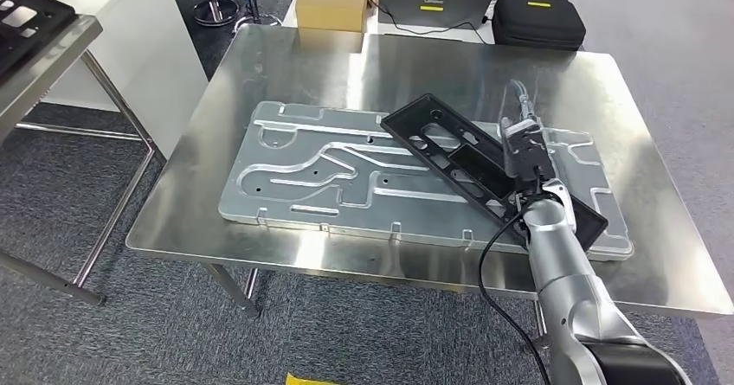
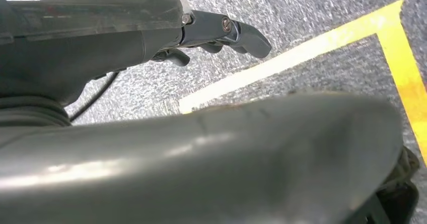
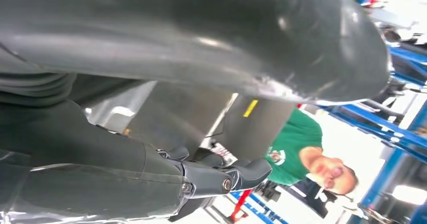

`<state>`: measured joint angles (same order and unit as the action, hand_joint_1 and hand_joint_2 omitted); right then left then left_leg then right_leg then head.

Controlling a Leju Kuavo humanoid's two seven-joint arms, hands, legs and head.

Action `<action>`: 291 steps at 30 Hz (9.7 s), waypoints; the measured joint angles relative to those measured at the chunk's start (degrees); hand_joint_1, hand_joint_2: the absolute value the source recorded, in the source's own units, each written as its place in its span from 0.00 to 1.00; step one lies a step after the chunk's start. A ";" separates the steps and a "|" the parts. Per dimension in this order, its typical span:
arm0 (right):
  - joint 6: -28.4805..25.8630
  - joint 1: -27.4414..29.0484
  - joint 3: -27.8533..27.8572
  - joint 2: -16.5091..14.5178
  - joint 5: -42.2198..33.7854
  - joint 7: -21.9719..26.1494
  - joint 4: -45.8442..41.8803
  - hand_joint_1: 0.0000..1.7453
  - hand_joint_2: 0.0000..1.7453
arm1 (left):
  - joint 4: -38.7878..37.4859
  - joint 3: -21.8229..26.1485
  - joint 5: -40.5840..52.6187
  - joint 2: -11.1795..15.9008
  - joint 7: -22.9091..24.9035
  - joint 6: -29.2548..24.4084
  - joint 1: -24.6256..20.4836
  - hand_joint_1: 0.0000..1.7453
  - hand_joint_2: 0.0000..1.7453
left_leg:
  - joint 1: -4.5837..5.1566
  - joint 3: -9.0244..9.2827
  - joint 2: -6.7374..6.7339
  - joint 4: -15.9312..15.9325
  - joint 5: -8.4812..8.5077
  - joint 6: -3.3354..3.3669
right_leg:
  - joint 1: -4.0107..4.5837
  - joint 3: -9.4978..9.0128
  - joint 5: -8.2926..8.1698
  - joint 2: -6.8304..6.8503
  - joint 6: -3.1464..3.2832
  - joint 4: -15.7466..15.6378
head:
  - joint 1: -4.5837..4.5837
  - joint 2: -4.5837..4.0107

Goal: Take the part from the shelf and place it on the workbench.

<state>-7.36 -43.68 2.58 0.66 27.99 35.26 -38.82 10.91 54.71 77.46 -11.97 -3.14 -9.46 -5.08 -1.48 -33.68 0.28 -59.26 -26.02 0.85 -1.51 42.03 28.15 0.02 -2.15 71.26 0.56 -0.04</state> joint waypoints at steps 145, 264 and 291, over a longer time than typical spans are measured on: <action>-1.14 43.73 -1.68 -8.84 -18.14 1.14 -54.76 0.00 0.00 | 0.07 3.30 -2.08 0.17 1.98 -4.77 -0.66 0.00 0.00 | 1.74 8.15 -0.72 4.06 -4.27 0.80 | 0.99 -4.37 -6.56 0.41 0.93 -13.23 | -0.79 0.00; -10.04 40.24 22.20 -2.79 -18.80 -31.50 27.48 0.00 0.00 | 0.07 0.96 2.58 1.20 6.00 -1.67 0.46 0.00 1.00 | 1.16 3.22 3.68 0.36 -2.76 -0.06 | 1.23 -8.25 -2.40 -5.42 2.18 -12.60 | -0.93 0.00; -9.86 40.63 20.34 -3.67 -16.98 -35.13 28.15 0.00 0.00 | 0.07 0.78 1.59 1.46 5.96 -2.17 -1.39 0.00 1.00 | 1.27 0.61 -0.38 -9.78 -6.78 -0.87 | 1.11 -9.45 -1.80 -2.77 2.88 -12.87 | -1.09 0.00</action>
<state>-17.23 -3.05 22.92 -3.01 11.01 0.13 -10.67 10.97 55.49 79.05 -10.51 2.83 -11.63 -6.46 -0.22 -33.07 -0.10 -69.04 -32.80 -0.03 -0.40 32.58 26.34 -2.75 0.73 58.39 -0.52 -0.04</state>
